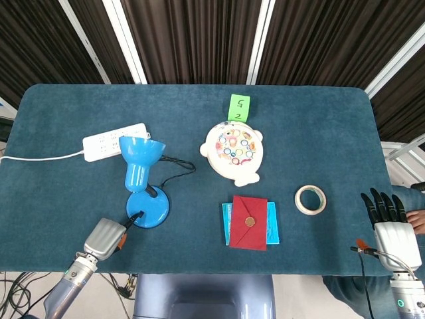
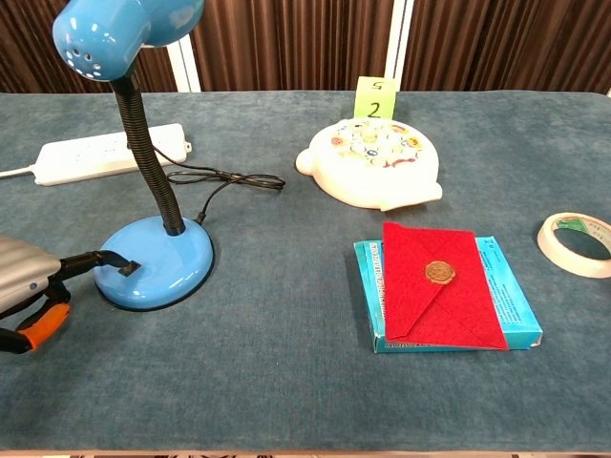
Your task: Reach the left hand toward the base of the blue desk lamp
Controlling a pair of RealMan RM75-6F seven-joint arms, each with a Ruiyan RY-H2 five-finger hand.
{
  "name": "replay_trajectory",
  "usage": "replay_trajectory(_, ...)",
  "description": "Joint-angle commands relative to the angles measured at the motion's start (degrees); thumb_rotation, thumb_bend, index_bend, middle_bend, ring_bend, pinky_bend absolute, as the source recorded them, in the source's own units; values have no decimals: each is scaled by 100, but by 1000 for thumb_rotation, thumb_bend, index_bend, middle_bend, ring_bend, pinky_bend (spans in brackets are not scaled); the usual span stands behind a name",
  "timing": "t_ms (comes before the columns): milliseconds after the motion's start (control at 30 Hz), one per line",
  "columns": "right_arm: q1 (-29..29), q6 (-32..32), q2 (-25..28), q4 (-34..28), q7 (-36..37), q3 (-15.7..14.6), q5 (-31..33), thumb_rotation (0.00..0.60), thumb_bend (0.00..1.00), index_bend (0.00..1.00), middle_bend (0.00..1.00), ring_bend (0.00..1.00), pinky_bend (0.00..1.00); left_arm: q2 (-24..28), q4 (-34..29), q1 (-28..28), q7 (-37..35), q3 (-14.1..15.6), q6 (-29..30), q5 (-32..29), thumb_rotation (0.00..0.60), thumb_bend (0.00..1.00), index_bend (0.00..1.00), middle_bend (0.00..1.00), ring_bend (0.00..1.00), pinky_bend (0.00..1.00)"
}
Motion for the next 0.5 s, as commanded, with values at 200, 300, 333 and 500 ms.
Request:
replay_trajectory(200, 0, -6, 3, -5, -4, 2, 9, 600, 134, 74, 18, 40, 0, -24, -2, -54, 58, -15, -68, -86, 600, 661, 105, 762, 831, 846)
replay_trajectory(300, 0, -5, 4, -5, -2, 4, 12, 600, 134, 74, 18, 40, 0, -47, 18, -72, 87, -31, -82, -129, 600, 661, 105, 762, 831, 846)
replay_trajectory(333, 0, -8, 4, -9, 0, 5, 17, 600, 134, 74, 18, 40, 0, -58, 29, -77, 113, -35, -90, -150, 600, 661, 105, 762, 831, 846)
replay_trajectory(500, 0, -6, 6, -12, 1, 8, 19, 600, 134, 74, 18, 40, 0, -91, 45, -95, 182, -25, -143, -232, 600, 661, 105, 762, 831, 846)
